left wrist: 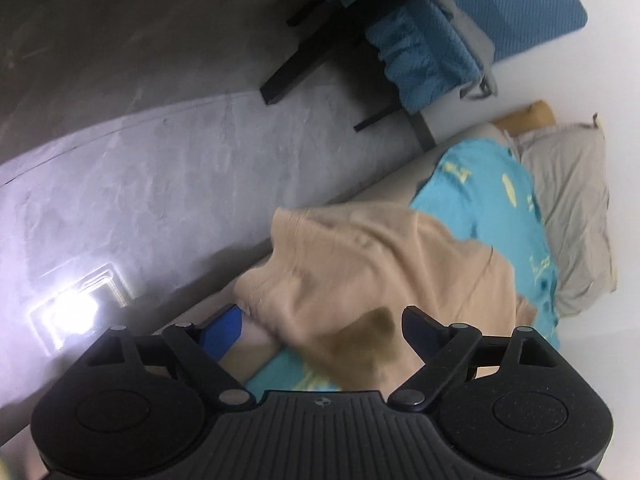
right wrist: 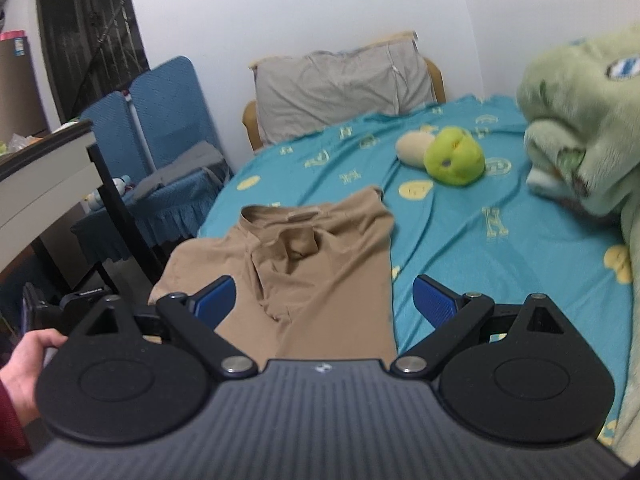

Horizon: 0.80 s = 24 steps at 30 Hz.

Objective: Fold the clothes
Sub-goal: 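Grasp the T-shirt hem with the left gripper and fold it toward the collar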

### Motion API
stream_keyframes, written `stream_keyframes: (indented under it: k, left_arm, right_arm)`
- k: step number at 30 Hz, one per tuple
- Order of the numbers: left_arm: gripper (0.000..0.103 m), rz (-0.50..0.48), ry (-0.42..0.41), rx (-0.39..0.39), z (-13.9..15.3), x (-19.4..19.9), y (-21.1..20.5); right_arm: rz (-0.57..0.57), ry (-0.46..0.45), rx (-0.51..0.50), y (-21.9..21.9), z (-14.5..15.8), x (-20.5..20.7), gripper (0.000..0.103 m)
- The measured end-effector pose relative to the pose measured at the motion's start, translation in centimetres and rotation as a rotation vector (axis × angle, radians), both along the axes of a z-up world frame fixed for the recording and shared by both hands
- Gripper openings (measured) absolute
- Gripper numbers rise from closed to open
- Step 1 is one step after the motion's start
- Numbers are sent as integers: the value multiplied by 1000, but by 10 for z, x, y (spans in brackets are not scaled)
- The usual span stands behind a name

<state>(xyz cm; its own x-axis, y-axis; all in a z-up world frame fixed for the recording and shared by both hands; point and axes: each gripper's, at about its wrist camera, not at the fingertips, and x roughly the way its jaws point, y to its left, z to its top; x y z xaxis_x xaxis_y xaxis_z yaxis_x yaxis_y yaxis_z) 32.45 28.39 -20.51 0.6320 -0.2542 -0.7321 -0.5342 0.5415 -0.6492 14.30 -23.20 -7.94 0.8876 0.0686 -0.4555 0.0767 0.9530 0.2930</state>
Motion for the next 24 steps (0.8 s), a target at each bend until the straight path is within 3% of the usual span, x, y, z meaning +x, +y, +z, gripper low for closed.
stream_keyframes:
  k: [3,6,8,10,12,14,20,24]
  left_arm:
    - [80,12,-24,11,-8,12,-2]
    - [65,14,-48,31,-18,25,-5]
    - [45,18,-78,44,-20,30,-6]
    - [13,23,-119,45,-16,31,-6]
    - [8,23,-145,47,-8,34,-8]
    - [7,2,-193,103,8,35,-15]
    - [7,-140,-393,441,89,29,-61]
    - [7,-286,-529,666,141,21,-126]
  right_arm:
    - [0,30,21,-2,-7,6,97]
    - [2,52,32,-3,-11,9,97]
    - [1,61,34,-3,-13,10,97]
    - [-2,63,36,-3,-13,11,97]
    - [-1,61,37,-3,-13,12,97]
    - [0,55,36,-3,-11,13,97]
    - [-28,23,59,-10,-2,9,97]
    - [-56,11,95,-20,4,6,97]
